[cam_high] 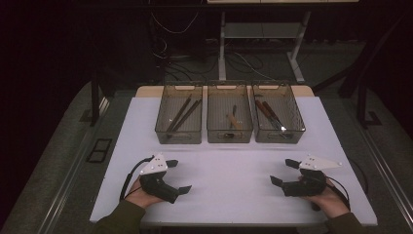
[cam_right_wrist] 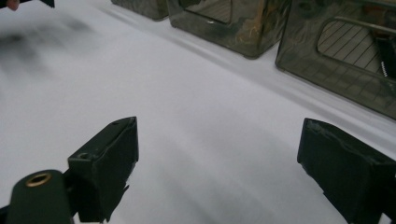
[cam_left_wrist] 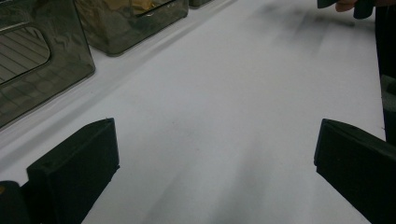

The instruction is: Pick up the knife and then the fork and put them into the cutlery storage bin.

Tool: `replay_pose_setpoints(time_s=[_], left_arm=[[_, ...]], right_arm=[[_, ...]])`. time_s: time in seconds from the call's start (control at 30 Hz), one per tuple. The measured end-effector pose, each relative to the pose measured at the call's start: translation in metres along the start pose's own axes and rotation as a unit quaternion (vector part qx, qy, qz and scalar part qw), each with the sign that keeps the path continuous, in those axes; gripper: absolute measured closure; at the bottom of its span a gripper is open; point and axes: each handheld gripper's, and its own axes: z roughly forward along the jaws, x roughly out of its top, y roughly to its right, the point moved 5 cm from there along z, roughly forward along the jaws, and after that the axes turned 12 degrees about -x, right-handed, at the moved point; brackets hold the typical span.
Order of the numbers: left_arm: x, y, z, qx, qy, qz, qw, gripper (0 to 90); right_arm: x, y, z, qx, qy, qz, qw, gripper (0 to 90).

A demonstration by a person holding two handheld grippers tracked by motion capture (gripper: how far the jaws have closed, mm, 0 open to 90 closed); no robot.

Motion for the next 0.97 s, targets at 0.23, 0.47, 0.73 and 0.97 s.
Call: replay_pose_setpoints(time_s=[0.23,0.47,0.73,0.97], left_arm=[[0.000,0.000,0.000,-0.001,-0.001,0.000,1.0000,0.0],[0.000,0.001,0.000,-0.001,-0.002,0.001,1.0000,0.0],[0.000,0.000,0.001,0.000,-0.003,0.001,1.0000,0.0],[-0.001,0.000,0.001,0.000,-0.004,0.002,1.0000,0.0]], right_arm=[[-0.006,0.001,-0.005,-0.003,-0.006,-0.008,1.0000,12.7],[-0.014,0.005,-0.004,-0.005,-0.023,-0.007,0.9997,12.7],[-0.016,0.006,-0.003,-0.008,-0.034,-0.012,0.9993,12.7],[-0.015,0.006,-0.003,-0.008,-0.030,-0.015,0.9994,12.7]])
